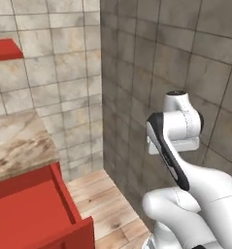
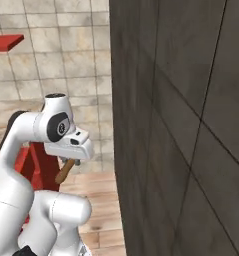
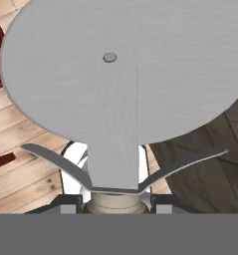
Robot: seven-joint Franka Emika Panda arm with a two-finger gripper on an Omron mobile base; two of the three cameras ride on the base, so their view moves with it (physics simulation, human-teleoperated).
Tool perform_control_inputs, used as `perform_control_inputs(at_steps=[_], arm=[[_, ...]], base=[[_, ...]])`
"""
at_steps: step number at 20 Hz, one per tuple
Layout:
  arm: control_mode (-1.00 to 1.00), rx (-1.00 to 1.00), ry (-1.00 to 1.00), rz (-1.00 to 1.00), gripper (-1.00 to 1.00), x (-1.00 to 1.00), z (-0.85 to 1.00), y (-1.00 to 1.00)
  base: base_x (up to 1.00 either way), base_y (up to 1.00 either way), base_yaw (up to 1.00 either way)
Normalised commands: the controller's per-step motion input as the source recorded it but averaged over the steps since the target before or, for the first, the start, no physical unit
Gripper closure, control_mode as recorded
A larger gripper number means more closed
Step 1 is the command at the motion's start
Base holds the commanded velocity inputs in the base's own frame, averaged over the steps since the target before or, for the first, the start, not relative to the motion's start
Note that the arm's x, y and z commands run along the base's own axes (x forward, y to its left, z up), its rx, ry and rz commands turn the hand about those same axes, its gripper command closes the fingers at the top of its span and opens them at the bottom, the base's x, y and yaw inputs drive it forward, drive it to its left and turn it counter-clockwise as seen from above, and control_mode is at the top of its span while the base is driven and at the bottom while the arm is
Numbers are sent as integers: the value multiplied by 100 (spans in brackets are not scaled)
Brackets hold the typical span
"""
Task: Take the pizza cutter from the drawer on the left and place it on the dining counter for cutting.
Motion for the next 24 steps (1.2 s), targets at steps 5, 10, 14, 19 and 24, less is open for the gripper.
perform_control_inputs(at_steps=[5,10,14,19,24], arm=[[100,0,0,0,100,0,0,0],[100,0,0,0,100,0,0,0],[100,0,0,0,100,0,0,0],[100,0,0,0,100,0,0,0],[100,0,0,0,100,0,0,0]], base=[[-68,19,-48],[-78,69,-43],[-37,4,-98],[-15,0,-100],[-12,0,-100]])
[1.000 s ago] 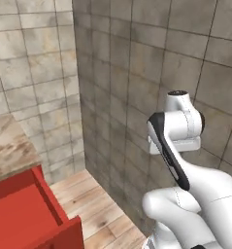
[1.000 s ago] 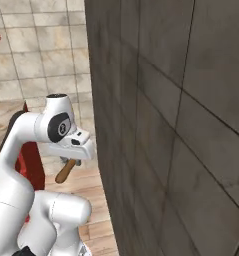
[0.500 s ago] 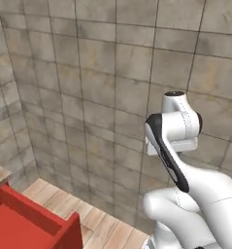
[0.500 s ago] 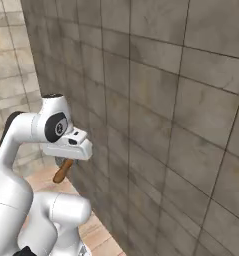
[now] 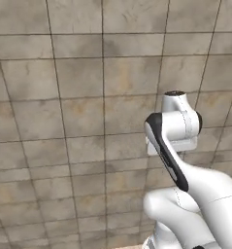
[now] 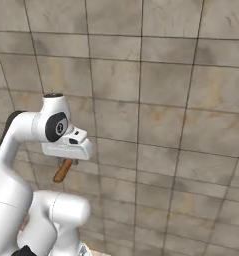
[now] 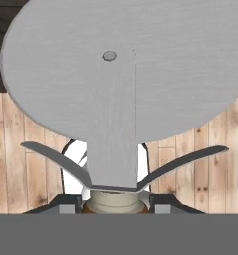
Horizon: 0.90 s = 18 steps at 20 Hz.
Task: Take the pizza cutter from the drawer on the left and place it on the dining counter for cutting.
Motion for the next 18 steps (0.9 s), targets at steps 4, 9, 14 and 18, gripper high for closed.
perform_control_inputs(at_steps=[4,9,14,18], arm=[[100,0,0,0,100,0,0,0],[100,0,0,0,100,0,0,0],[100,0,0,0,100,0,0,0],[100,0,0,0,100,0,0,0]], base=[[-10,-1,-93],[-1,-16,-84],[0,-11,-85],[0,-7,-88]])
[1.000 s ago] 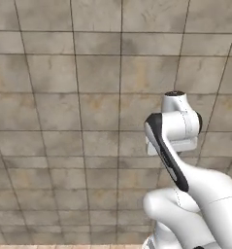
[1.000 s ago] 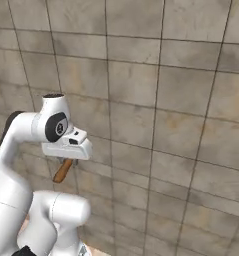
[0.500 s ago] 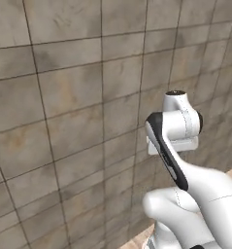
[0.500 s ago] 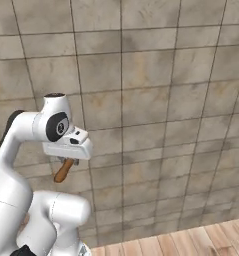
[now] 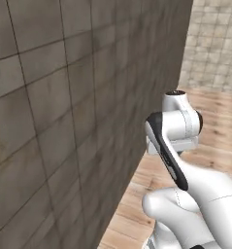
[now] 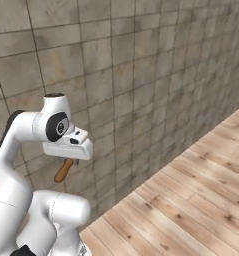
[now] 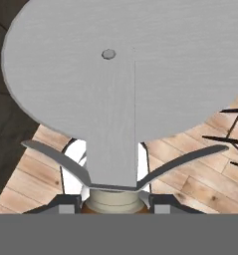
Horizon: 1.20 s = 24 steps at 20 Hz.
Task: Take the pizza cutter from the drawer on the left and place it on the dining counter for cutting.
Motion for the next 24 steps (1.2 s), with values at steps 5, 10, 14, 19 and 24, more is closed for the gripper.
perform_control_inputs(at_steps=[5,10,14,19,24], arm=[[100,0,0,0,100,0,0,0],[100,0,0,0,100,0,0,0],[100,0,0,0,100,0,0,0],[100,0,0,0,100,0,0,0],[100,0,0,0,100,0,0,0]], base=[[0,-6,-89],[0,-5,-85],[6,0,-77],[3,2,-71],[12,15,-65]])
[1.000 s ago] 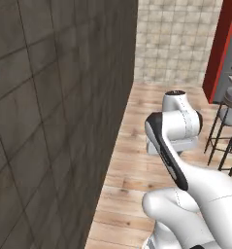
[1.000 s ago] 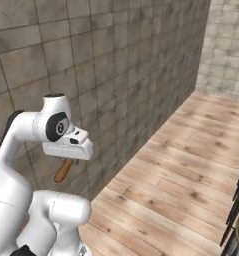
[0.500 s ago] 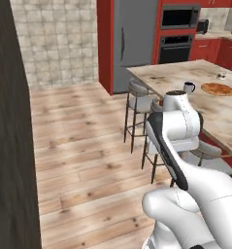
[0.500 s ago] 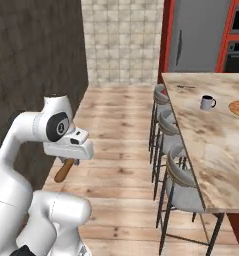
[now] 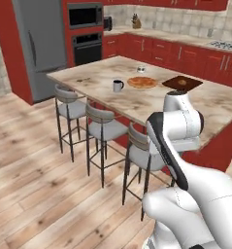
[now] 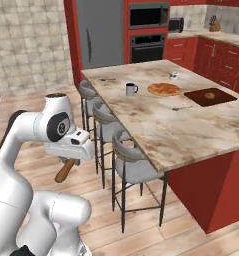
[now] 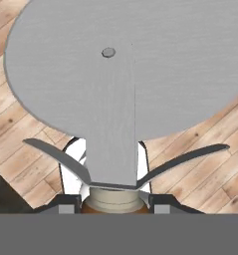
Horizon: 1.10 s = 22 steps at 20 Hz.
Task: Take the pizza cutter from the drawer on the left and place it on the dining counter for cutting.
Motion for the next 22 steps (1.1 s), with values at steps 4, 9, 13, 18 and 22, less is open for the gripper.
perform_control_inputs(at_steps=[4,9,13,18,22], arm=[[100,0,0,0,100,0,0,0],[100,0,0,0,100,0,0,0],[100,0,0,0,100,0,0,0],[100,0,0,0,100,0,0,0],[100,0,0,0,100,0,0,0]], base=[[34,49,-56],[49,94,-40],[23,32,-26],[25,64,-33],[33,100,-41]])
